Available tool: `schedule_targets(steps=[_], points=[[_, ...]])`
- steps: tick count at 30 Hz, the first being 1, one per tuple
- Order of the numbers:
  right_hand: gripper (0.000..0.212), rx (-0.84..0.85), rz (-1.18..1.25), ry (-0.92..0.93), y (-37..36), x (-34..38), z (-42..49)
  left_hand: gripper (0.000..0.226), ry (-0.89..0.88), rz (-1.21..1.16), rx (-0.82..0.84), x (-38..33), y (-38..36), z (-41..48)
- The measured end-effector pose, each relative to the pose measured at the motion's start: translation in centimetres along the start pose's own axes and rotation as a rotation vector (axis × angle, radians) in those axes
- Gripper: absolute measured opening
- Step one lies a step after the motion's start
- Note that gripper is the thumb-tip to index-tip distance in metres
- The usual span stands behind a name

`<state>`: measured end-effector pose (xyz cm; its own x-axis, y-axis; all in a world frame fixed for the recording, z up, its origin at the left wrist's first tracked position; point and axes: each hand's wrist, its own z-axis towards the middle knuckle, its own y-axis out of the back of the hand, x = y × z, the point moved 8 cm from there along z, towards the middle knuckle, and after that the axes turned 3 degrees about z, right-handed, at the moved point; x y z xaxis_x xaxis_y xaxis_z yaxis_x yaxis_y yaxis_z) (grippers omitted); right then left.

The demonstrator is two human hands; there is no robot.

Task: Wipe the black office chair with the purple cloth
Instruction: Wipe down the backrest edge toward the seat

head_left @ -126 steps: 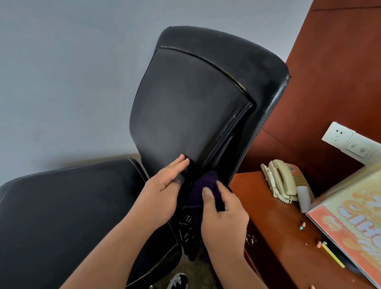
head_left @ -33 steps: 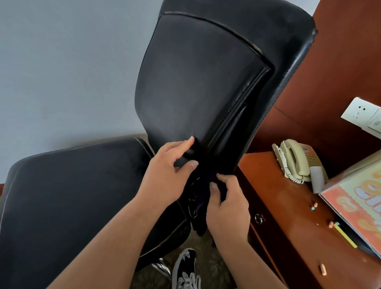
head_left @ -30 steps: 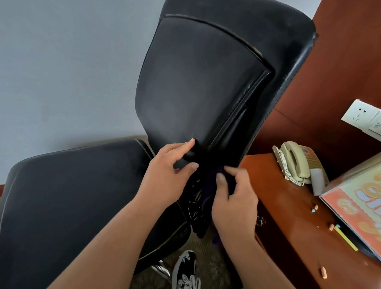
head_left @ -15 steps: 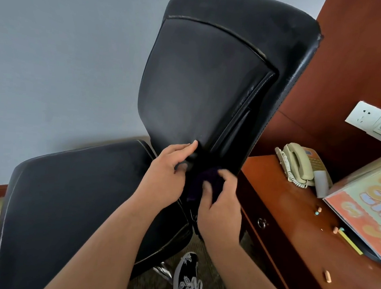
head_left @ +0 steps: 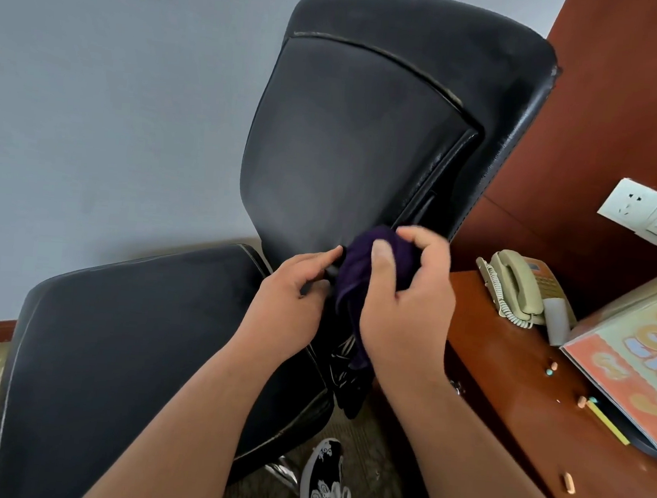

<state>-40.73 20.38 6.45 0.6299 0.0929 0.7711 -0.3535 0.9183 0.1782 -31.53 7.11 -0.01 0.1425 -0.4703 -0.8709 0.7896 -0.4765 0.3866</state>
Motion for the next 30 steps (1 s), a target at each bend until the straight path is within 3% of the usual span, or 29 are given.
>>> schedule_targets(steps=[3, 8, 14, 18, 22, 30], points=[[0.027, -0.001, -0.018, 0.041, -0.5, 1.4, 1.4, 0.052, -0.01, 0.026, 0.011, -0.4, 0.1, -0.2], [0.033, 0.141, -0.257, 0.082, -1.9, -0.4, -0.5, 0.058, -0.016, -0.015, 0.02, -0.6, -0.1, -0.3], [0.027, 0.272, -0.475, 0.132, -2.6, -0.1, -1.5, 0.056, 0.015, 0.0, -0.01, -0.2, -0.2, -0.5], [0.026, 0.19, -0.541, 0.234, -1.8, 3.1, 1.4, 0.052, 0.013, 0.025, -0.005, -0.3, -0.2, -0.4], [0.028, 0.152, -0.531, 0.177, -1.2, 4.2, 3.5, 0.048, 0.029, 0.077, 0.006, 0.0, -0.4, -0.4], [0.014, 0.517, -0.775, 0.138, -6.1, 1.9, 0.1, 0.04, 0.009, 0.096, 0.055, -0.1, -0.7, -0.5]])
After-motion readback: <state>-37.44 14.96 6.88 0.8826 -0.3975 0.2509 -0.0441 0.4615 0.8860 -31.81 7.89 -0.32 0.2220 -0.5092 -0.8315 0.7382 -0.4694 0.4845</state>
